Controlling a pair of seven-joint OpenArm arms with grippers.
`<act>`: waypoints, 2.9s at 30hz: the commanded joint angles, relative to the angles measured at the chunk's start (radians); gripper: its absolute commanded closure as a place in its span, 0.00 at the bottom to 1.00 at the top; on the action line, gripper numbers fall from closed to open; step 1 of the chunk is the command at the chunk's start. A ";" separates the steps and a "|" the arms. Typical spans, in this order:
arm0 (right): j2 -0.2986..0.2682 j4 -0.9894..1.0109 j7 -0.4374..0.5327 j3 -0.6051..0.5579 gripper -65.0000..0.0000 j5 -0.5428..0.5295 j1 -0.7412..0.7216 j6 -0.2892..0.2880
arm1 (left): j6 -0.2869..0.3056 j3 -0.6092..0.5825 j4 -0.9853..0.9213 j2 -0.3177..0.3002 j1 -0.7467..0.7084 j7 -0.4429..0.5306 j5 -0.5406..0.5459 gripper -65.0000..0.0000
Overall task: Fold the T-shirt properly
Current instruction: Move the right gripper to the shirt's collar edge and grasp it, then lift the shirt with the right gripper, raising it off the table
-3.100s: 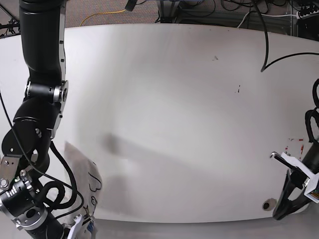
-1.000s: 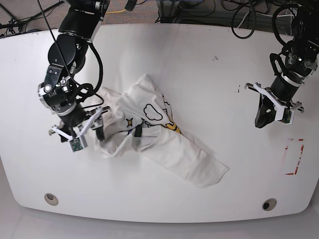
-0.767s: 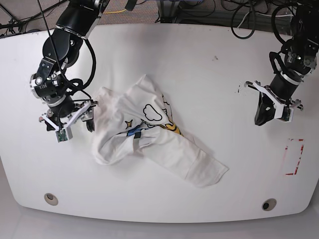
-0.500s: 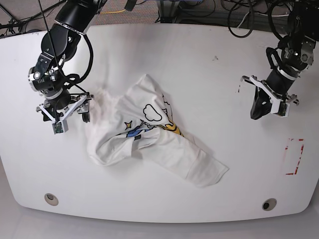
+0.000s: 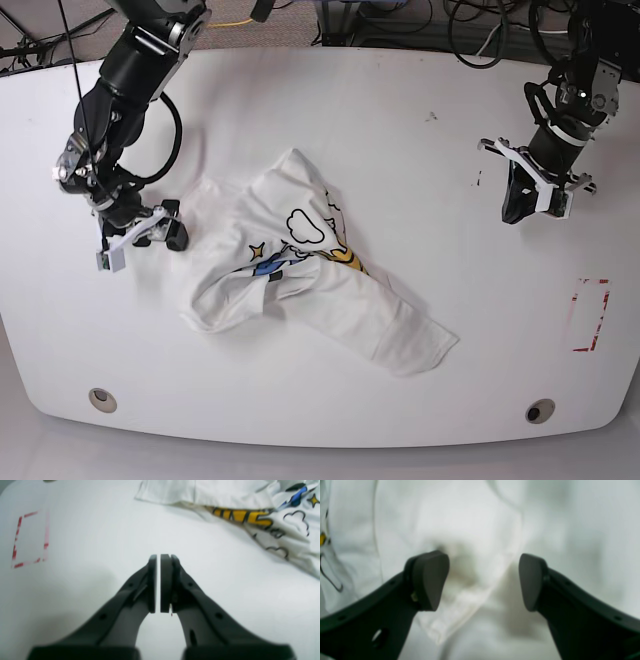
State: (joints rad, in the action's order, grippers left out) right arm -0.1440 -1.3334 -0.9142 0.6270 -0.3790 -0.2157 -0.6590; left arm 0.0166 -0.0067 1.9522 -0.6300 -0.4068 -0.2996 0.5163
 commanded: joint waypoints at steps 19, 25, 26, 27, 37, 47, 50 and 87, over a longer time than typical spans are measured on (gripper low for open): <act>-0.075 0.354 0.073 0.027 1.00 -0.053 -0.181 -0.008 | 0.000 -0.006 0.016 -0.012 -0.004 0.023 -0.005 1.00; -0.072 0.188 0.008 0.035 1.00 -0.058 -0.104 -0.008 | 0.000 -0.006 0.016 -0.012 -0.008 0.023 -0.005 1.00; -0.070 0.134 -0.012 0.037 1.00 -0.058 -0.080 -0.008 | 0.000 -0.006 0.016 -0.012 -0.008 0.023 -0.005 1.00; -0.069 0.091 -0.033 0.043 1.00 -0.058 -0.055 -0.008 | 0.000 -0.006 0.016 -0.012 -0.008 0.023 -0.005 1.00; 0.013 -0.331 -0.176 0.124 1.00 -0.058 0.200 -0.008 | 0.000 -0.071 0.016 -0.012 -0.007 0.023 -0.005 1.00; 0.093 -0.639 -0.176 0.120 1.00 -0.058 0.355 -0.009 | 0.000 -0.194 -0.038 0.051 0.013 0.023 -0.006 0.98; 0.094 -0.639 -0.176 0.121 1.00 -0.058 0.358 -0.011 | 0.000 -0.235 -0.060 0.069 0.038 0.023 -0.006 0.81; 0.040 -0.637 -0.176 0.115 1.00 -0.053 0.230 -0.009 | 0.076 -0.792 -0.437 0.347 0.521 0.029 0.002 0.26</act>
State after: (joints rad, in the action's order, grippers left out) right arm -0.0929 -1.9514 -1.1114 0.7448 -0.4114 0.0280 -0.6651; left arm 0.0940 -0.8265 1.4967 -0.2756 0.0925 -0.3008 0.5091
